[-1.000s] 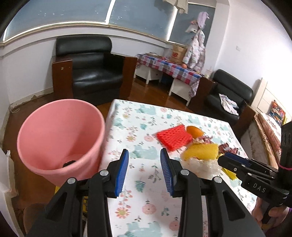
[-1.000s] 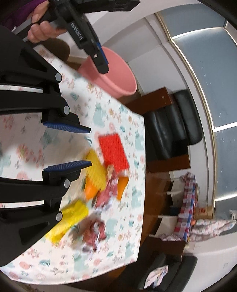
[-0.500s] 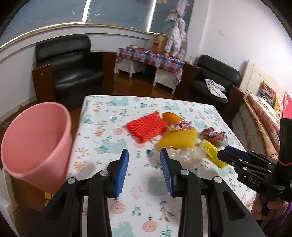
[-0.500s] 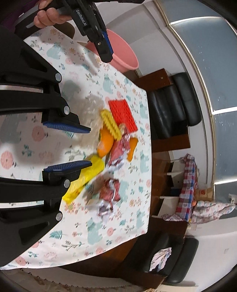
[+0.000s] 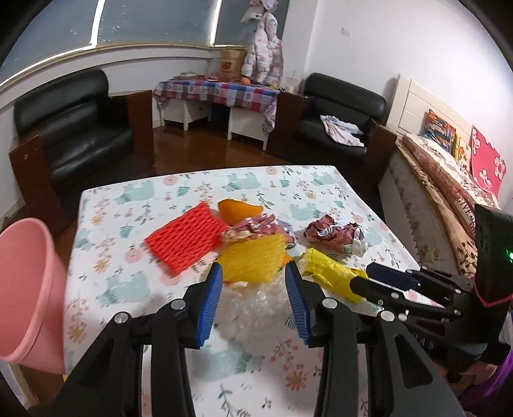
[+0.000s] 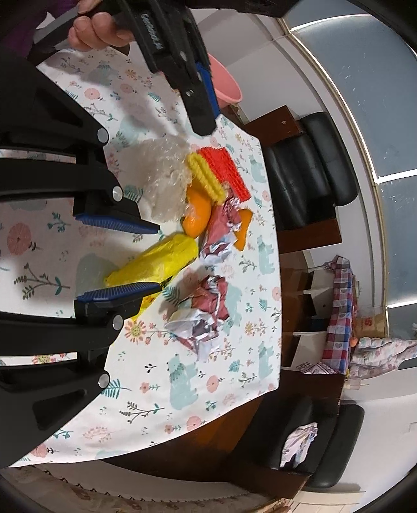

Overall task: Collect trash
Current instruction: 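Grasp the yellow mesh sleeve with the left tool while the right tool grasps the yellow plastic bag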

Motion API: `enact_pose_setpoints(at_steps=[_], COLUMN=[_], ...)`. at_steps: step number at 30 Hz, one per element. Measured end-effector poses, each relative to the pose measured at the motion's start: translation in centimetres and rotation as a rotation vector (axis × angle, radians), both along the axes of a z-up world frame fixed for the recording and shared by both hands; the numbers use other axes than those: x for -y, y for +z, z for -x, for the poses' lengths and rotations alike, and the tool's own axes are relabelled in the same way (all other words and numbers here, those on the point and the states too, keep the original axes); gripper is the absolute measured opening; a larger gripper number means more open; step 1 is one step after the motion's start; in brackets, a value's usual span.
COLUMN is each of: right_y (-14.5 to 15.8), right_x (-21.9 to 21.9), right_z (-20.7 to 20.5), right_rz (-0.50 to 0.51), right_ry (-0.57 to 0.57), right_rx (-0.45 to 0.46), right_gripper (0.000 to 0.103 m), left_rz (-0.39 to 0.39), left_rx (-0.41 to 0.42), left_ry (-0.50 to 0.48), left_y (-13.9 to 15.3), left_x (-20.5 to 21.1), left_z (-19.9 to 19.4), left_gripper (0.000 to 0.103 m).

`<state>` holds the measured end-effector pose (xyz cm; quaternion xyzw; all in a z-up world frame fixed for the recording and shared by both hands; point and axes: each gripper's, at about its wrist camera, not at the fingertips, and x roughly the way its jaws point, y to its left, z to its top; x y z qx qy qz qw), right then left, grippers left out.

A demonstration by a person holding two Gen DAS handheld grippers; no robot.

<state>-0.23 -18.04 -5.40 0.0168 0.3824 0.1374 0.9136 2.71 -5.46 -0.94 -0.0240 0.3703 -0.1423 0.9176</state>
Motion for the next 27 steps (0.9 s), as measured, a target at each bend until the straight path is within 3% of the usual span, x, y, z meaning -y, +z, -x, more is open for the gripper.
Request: enact_pose_setpoints(at_steps=[11, 14, 17, 27], right_y=[-1.5, -1.9, -2.2, -2.2], right_x=[0.7, 0.9, 0.9, 1.2], right_z=[-1.0, -1.2, -1.6, -1.4], right_rz=[0.0, -0.005, -0.016, -0.027], right_ry=[-0.007, -0.008, -0.008, -0.019], right_rx=[-0.056, -0.07, -0.089, -0.089], right_gripper=[0.032, 0.032, 0.032, 0.031], left_rz=[-0.044, -0.045, -0.026, 0.003], left_rx=[-0.059, -0.074, -0.082, -0.038], left_ry=[-0.015, -0.006, 0.004, 0.028], left_y=[-2.5, -3.1, -3.3, -2.0], left_x=[1.3, 0.9, 0.3, -0.9], left_z=[-3.2, -3.3, -3.3, -1.5], left_gripper=[0.039, 0.024, 0.018, 0.011])
